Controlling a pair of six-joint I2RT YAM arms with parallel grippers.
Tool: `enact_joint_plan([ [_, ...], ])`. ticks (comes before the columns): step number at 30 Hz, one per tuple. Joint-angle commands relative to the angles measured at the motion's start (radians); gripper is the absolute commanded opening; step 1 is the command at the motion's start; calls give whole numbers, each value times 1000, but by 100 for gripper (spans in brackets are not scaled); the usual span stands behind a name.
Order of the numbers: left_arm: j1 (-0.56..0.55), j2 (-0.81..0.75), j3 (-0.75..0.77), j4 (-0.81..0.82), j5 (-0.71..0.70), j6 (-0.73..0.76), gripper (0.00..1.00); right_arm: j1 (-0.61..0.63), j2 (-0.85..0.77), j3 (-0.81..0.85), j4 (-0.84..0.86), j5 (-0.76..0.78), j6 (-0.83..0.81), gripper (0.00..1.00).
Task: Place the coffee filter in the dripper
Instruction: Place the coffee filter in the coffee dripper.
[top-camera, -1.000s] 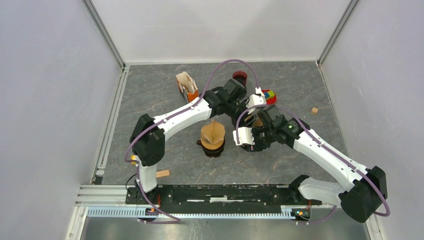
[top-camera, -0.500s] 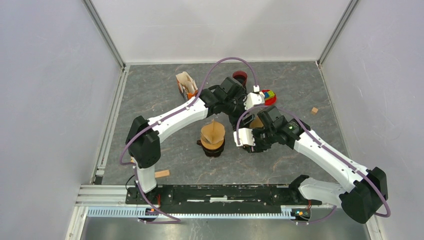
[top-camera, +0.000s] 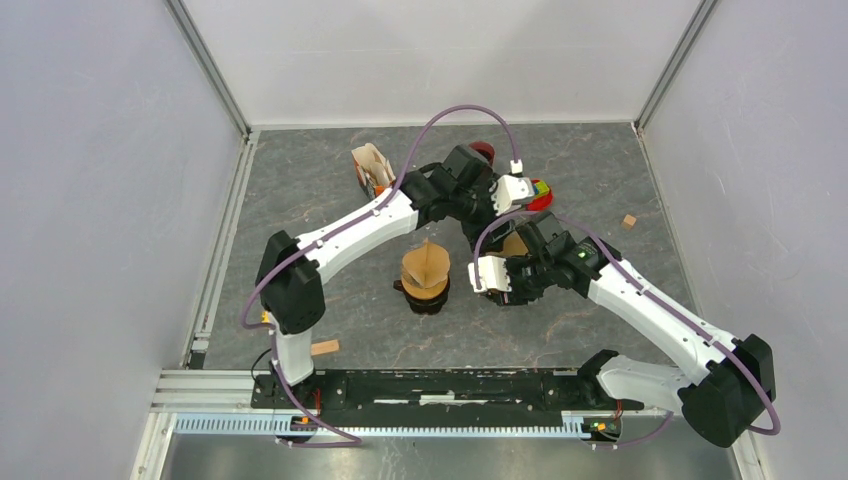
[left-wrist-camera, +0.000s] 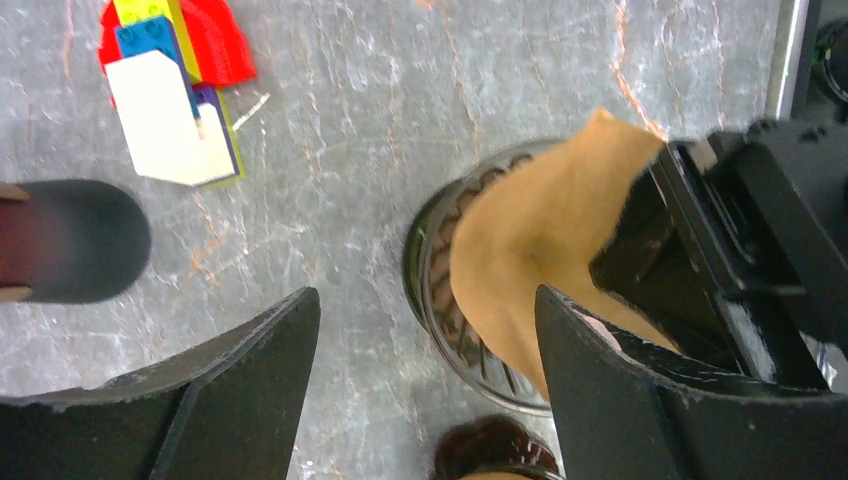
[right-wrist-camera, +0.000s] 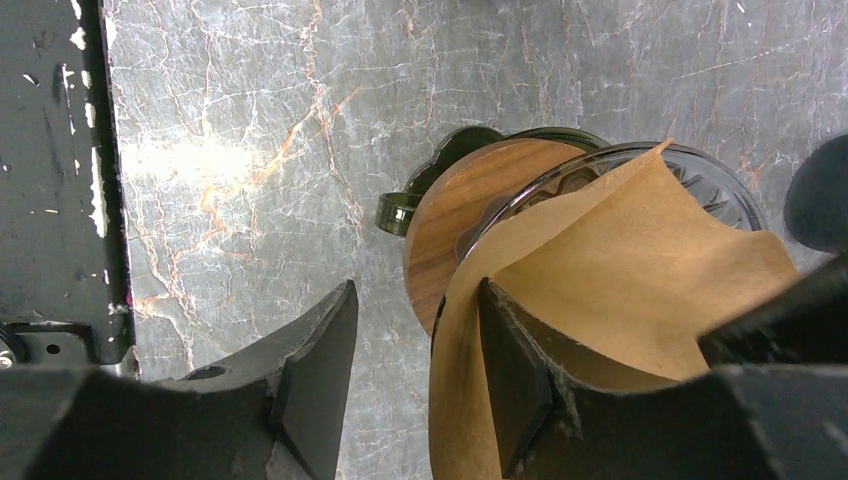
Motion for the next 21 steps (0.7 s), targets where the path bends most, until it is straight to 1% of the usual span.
enact_joint_plan([
  [1,2,82,123,-46,6,-9,85,-3,-4,11,-20,-29,-13,54],
  [5,2,134,190,-112,28,-14,85,-4,-1,16,-23,-24,-10,54],
  [11,3,128,173,-119,51,9,86,-8,6,15,-22,-22,-7,54],
  [17,2,149,170,-121,-28,30,85,-7,20,29,-28,-28,-9,54],
  [21,2,174,182,-129,-42,38,84,-8,34,36,-36,-30,-16,54],
])
